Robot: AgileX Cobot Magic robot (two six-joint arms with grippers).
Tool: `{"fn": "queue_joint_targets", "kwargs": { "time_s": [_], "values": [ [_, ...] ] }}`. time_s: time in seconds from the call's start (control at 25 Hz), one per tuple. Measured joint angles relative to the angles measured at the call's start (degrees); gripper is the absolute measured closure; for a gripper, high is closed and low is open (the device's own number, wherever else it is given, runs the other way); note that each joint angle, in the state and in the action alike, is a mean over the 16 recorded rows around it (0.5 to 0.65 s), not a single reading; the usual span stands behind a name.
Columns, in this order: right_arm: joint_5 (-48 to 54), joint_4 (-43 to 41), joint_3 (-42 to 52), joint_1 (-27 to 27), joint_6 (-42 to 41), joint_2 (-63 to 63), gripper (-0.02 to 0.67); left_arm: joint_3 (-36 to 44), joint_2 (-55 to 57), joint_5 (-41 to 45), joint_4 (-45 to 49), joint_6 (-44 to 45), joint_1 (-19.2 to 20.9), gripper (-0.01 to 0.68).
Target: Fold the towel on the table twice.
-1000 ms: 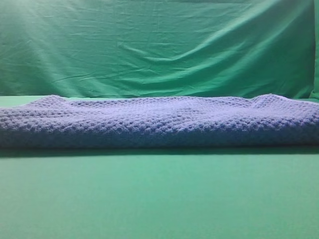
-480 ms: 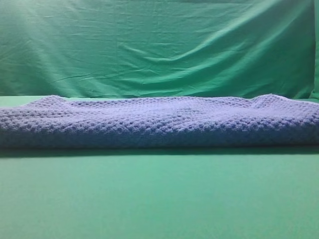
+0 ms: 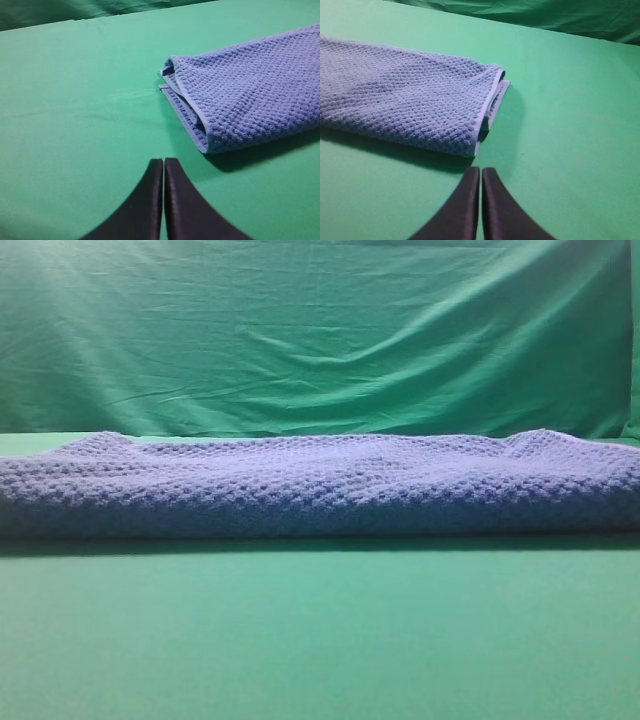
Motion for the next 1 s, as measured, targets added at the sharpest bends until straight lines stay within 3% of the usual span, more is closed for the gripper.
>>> {"fn": "queue_joint_targets", "kwargs": {
  "time_s": [0.52,1.0],
  "values": [
    [-0.21,0.00,0.03,-1.09,0.00,0.00,0.649,0.09,0.00,-0.39,0.20,0.00,0.31,0.673],
    [-0.24,0.00,0.03,-11.18,-0.02,0.00,0.649,0.16,0.00,-0.50,0.04,0.00,5.15,0.673]
  ]
}}
